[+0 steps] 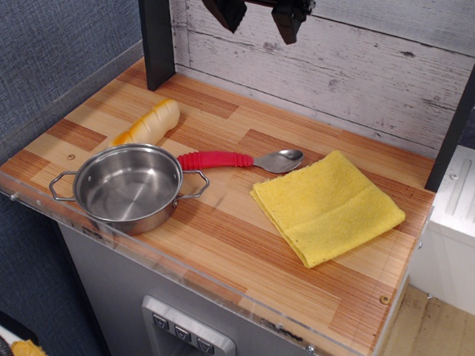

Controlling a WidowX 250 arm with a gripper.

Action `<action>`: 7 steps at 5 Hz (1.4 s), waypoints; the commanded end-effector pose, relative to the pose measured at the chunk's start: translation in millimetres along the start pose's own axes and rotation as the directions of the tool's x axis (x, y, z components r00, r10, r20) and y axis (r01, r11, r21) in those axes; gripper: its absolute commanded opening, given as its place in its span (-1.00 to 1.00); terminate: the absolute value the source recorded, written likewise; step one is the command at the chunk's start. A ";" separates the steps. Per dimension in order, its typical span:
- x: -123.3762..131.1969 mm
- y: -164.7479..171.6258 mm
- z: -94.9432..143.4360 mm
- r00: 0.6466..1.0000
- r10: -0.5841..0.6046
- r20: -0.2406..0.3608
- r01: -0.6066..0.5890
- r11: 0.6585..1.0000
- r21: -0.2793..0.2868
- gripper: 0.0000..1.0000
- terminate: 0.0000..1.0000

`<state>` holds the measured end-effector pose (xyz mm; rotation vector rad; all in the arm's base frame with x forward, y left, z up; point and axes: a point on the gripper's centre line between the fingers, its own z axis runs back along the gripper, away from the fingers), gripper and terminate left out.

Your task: Push yellow towel and spoon over to the right

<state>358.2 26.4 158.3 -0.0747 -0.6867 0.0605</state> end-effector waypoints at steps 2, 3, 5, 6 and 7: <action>-6.3 -34.7 -45.6 0.979 -0.186 -0.083 0.176 0.978 -0.109 1.00 -1.00; -16.6 -66.7 -51.3 0.950 -0.280 -0.138 0.259 0.954 -0.155 1.00 -1.00; -65.2 -92.3 -50.6 0.882 -0.341 -0.325 0.290 0.937 -0.195 1.00 -1.00; -77.1 -88.1 -48.9 0.868 -0.314 -0.384 0.261 0.947 -0.185 1.00 -1.00; -81.9 -84.0 -42.9 0.856 -0.308 -0.415 0.252 0.950 -0.184 1.00 -1.00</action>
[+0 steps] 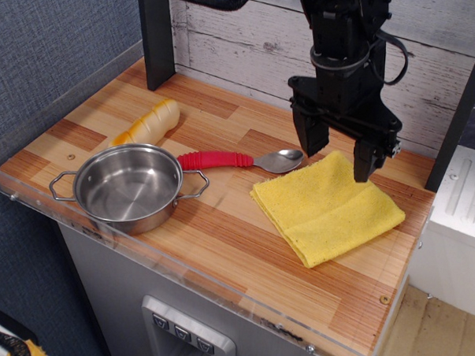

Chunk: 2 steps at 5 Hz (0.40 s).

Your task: Push yellow towel and spoon over to the right

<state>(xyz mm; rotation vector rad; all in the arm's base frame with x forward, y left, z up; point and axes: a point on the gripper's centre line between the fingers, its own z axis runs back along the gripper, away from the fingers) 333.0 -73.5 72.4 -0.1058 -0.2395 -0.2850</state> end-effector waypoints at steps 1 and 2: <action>-13.4 2.6 2.8 0.999 0.003 -0.037 -0.004 1.000 -0.006 1.00 -1.00; -22.0 0.3 -22.6 0.993 -0.029 -0.115 0.031 0.999 0.018 1.00 -1.00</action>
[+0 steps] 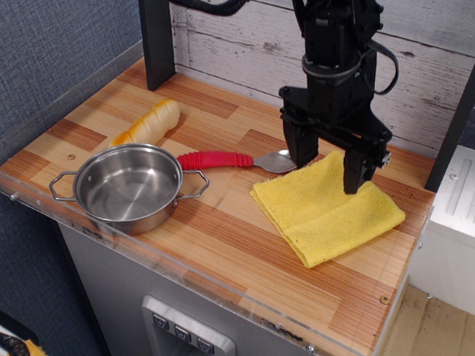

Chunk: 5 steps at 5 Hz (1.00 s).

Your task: Push yellow towel and spoon over to the right

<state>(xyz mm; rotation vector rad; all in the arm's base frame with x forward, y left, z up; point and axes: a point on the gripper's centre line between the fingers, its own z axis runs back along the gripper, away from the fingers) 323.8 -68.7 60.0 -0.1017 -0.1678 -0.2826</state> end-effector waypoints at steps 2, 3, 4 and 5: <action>-3.3 -13.7 -33.5 0.997 -0.043 -0.062 0.048 0.996 0.077 1.00 -1.00; 0.2 -15.8 -43.3 0.999 -0.016 -0.045 0.021 0.993 0.114 1.00 -1.00; 2.2 -11.5 -56.2 0.997 -0.008 -0.073 0.016 0.994 0.112 1.00 -1.00; 1.7 6.8 -54.6 0.996 0.053 -0.066 -0.045 0.992 0.116 1.00 -1.00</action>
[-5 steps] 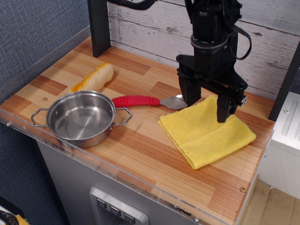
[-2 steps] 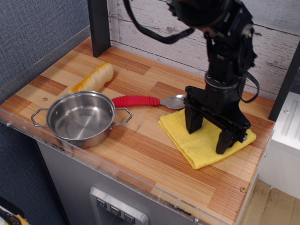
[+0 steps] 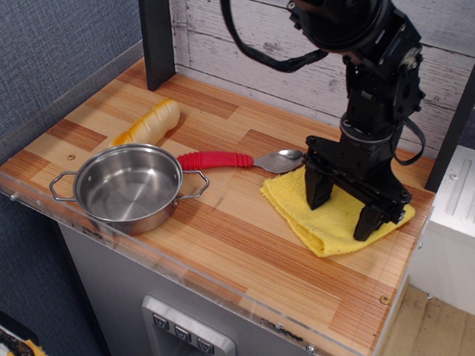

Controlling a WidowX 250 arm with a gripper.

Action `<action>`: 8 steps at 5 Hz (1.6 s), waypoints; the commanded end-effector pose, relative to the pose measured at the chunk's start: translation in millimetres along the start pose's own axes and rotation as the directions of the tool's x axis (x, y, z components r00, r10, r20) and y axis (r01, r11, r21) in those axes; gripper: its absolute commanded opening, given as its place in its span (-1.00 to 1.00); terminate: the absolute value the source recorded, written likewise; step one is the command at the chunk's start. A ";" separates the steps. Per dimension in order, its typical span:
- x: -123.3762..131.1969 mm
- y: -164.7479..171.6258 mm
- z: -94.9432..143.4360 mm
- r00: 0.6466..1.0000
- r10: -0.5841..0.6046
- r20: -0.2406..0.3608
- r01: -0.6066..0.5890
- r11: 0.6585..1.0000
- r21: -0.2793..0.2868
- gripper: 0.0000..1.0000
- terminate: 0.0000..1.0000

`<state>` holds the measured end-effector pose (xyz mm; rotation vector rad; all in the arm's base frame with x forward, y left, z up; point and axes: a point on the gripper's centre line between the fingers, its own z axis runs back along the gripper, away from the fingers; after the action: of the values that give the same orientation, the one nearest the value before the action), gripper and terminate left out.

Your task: Push yellow towel and spoon over to the right

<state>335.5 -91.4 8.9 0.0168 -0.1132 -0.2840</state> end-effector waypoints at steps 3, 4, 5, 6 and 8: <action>-28.9 109.1 -13.0 0.959 0.281 -0.030 -0.279 0.959 0.043 1.00 -1.00; -30.1 130.9 -12.0 0.959 0.281 -0.030 -0.276 0.955 0.107 1.00 -1.00; -35.3 151.8 -6.8 0.950 0.310 -0.017 -0.305 0.941 0.147 1.00 -1.00; -44.6 174.6 -5.5 0.934 0.358 -0.007 -0.352 0.922 0.164 1.00 -1.00; -63.6 205.2 -11.5 0.898 0.440 -0.007 -0.432 0.886 0.170 1.00 -1.00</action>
<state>354.4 106.1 8.1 0.1517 -0.1362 0.1546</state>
